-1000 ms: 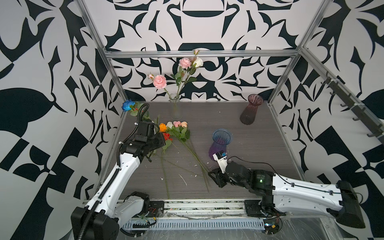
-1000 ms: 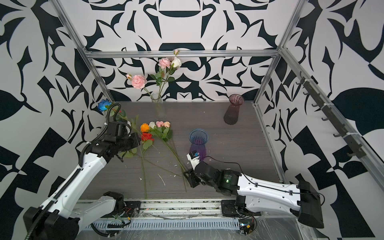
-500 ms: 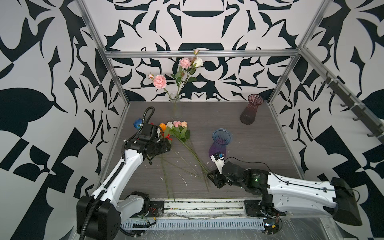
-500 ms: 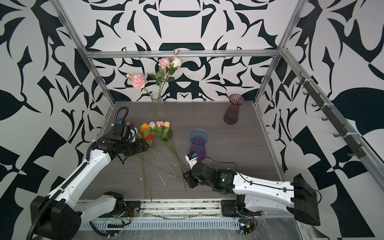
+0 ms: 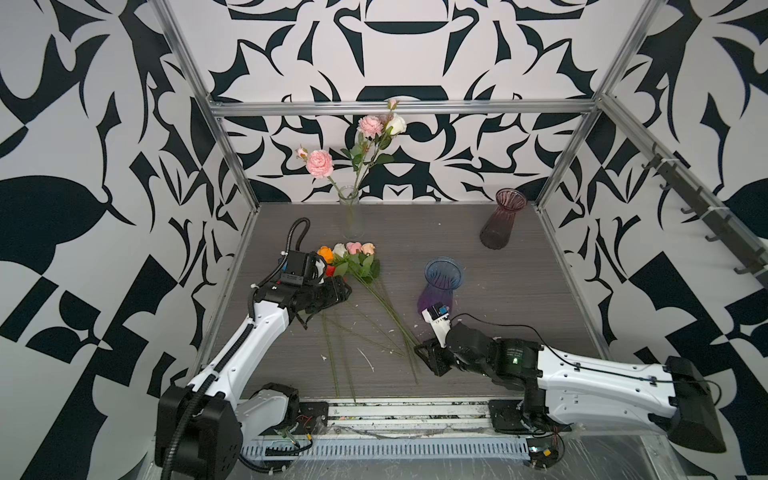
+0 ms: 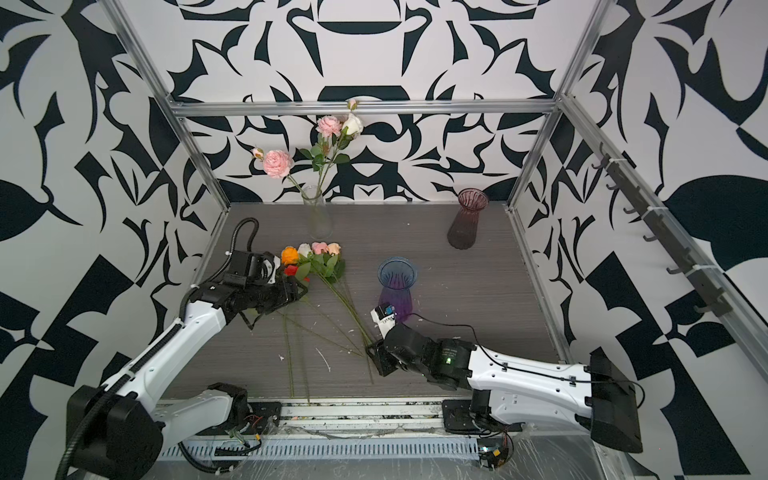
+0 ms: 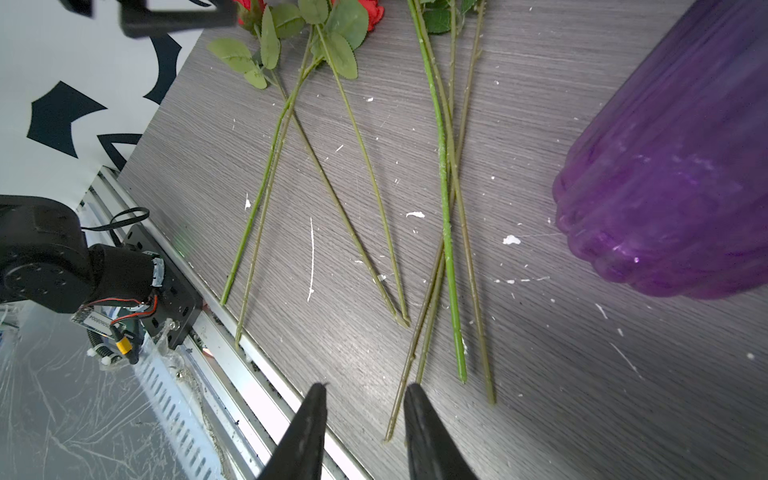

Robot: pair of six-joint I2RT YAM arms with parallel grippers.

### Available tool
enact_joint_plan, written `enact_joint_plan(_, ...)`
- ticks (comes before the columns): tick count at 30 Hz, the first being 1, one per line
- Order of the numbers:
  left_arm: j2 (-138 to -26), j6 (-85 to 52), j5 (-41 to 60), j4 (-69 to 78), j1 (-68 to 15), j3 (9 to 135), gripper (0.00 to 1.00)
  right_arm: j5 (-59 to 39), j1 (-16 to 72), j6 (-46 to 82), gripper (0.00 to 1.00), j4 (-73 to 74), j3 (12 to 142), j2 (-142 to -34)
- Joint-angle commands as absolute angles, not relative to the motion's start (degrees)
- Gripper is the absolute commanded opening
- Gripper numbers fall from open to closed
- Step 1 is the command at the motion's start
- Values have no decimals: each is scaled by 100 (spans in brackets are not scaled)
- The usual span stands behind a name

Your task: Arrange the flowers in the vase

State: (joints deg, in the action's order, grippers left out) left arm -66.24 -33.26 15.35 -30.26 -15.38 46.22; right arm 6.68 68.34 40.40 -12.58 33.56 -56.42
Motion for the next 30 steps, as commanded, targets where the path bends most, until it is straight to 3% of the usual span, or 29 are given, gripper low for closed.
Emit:
enact_joint_plan(1, -6873, -3722, 1957, -2360, -1521, 4365, 69, 712, 6838, 4035, 35, -1163, 3500, -5569)
enact_joint_plan(21, -8376, -3833, 1914, -1490, -1484, 4257, 59, 782, 6838, 4078, 35, -1151, 3411, -5432)
enact_joint_plan(30, -9069, -3858, 2331, -1330, -1133, 4473, 55, 829, 6842, 4096, 34, -1178, 3384, -5375)
